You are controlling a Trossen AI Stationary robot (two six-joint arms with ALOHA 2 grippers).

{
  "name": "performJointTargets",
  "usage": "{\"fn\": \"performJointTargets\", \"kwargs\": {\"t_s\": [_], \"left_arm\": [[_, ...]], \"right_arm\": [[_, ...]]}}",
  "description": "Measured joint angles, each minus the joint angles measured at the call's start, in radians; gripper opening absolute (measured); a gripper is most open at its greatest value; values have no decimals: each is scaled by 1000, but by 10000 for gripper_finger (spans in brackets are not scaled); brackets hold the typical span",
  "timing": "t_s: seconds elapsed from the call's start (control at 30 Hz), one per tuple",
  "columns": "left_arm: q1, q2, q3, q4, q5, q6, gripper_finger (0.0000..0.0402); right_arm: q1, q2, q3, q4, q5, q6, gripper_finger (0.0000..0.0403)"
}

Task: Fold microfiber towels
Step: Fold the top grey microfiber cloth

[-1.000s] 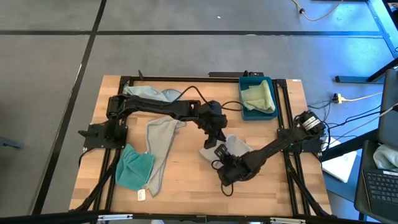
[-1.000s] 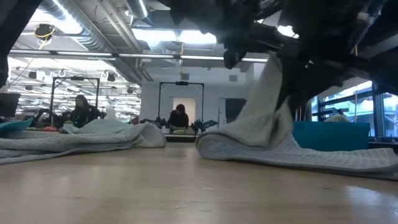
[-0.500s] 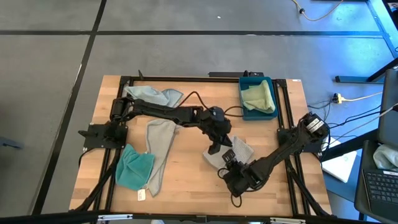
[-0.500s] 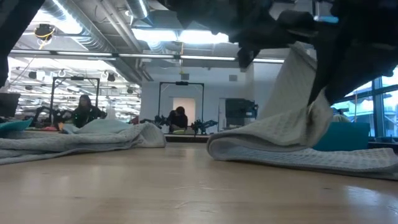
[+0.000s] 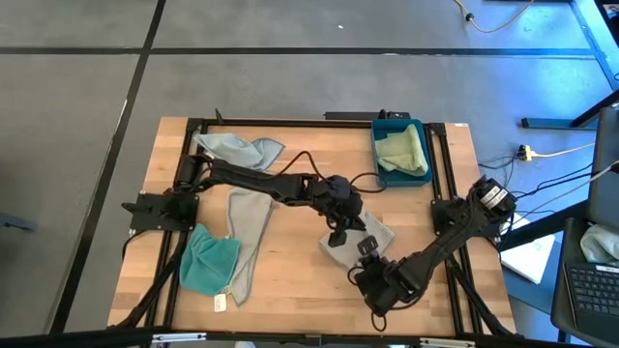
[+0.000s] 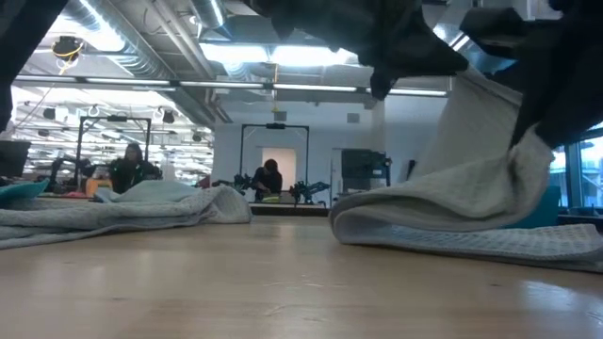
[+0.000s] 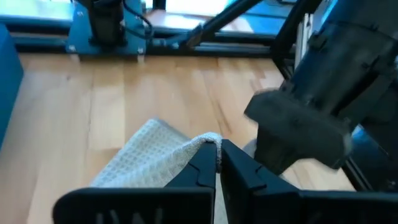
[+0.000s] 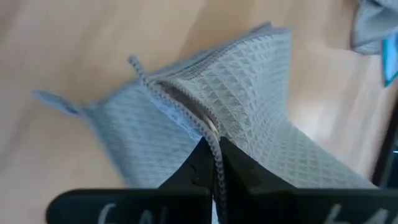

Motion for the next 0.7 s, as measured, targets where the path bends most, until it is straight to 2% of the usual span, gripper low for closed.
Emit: {"fn": "performJointTargets", "kwargs": {"t_s": [0.3, 0.5, 0.7], "left_arm": [[-3, 80, 1, 57, 2, -1, 2], [0, 82, 1, 74, 7, 0, 10], [1, 82, 1, 77, 6, 1, 21]], "right_arm": [[22, 0, -69, 54, -21, 91, 20], [21, 1, -139, 85, -10, 105, 22], [24, 1, -146, 159, -26, 102, 37]]}}
